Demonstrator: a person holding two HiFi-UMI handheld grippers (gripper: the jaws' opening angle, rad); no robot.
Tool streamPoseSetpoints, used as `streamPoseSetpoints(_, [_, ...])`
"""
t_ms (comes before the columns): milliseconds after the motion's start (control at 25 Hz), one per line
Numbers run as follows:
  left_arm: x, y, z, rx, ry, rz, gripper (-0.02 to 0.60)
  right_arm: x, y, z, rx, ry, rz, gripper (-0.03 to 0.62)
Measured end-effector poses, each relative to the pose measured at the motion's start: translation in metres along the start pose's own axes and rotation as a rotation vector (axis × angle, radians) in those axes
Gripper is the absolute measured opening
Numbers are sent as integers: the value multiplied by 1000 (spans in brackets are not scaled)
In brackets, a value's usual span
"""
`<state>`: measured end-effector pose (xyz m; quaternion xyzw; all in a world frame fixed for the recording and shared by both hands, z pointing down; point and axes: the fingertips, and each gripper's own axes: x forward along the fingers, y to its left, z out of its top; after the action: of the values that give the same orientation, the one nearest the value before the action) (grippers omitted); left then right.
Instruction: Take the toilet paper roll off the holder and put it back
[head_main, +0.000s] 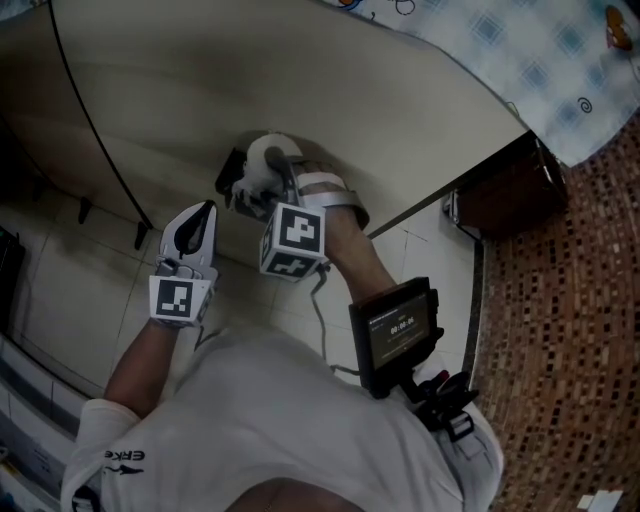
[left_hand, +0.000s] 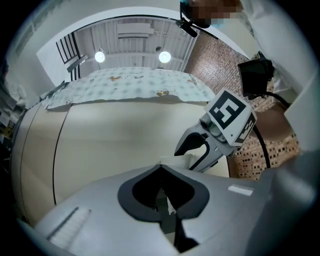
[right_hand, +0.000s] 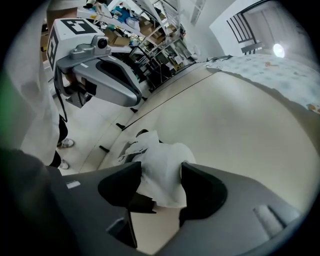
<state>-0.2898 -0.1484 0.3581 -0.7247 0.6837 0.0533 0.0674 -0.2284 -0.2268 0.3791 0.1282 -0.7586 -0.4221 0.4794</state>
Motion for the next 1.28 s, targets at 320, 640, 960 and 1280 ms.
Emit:
streamPoseSetpoints(320, [1, -2, -2, -6, -5, -7, 3, 3, -1, -2, 3, 16, 41, 270])
streamPoseSetpoints(640, [0, -4, -6, -10, 4, -17, 3, 2, -1, -5, 40, 50, 101, 282])
streamPoseSetpoints(960, [6, -3, 1, -7, -1, -18, 3, 1, -3, -5, 53, 37, 93, 251])
streamPoseSetpoints(1280, [20, 3, -13, -19, 16, -38, 3, 4, -18, -8, 217, -78, -7, 245])
